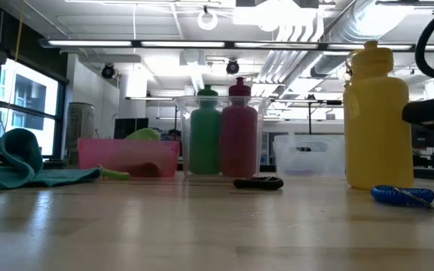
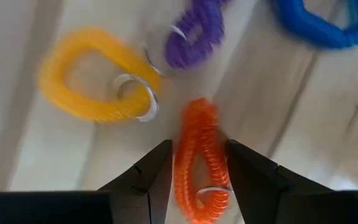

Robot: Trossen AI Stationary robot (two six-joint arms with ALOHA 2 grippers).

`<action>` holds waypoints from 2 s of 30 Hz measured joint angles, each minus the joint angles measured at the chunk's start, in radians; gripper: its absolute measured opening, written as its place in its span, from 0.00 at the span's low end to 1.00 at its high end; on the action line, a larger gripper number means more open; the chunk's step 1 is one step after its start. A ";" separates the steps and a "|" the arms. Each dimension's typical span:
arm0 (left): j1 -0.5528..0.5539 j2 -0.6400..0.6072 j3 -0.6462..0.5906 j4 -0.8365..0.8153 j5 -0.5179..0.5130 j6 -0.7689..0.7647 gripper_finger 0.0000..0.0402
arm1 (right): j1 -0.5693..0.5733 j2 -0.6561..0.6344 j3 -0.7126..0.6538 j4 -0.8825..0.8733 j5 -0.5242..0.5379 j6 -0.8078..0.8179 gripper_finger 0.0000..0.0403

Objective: Pick & Place Sports Items
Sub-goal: Put the orange spring keychain into the right transparent bin

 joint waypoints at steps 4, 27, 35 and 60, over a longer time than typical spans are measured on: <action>0.000 0.000 0.000 0.000 0.009 0.000 0.54 | 0.000 0.021 0.003 0.006 -0.001 -0.001 0.34; 0.003 0.000 0.000 -0.009 0.044 0.026 0.54 | 0.001 -0.082 -0.008 -0.069 -0.013 0.095 0.01; 0.046 0.000 0.000 -0.010 0.047 0.027 0.54 | 0.002 -0.320 -0.004 -0.154 -0.007 0.216 0.01; 0.074 0.000 0.000 -0.009 0.041 0.090 0.54 | -0.195 -0.679 -0.003 0.283 0.231 0.181 0.01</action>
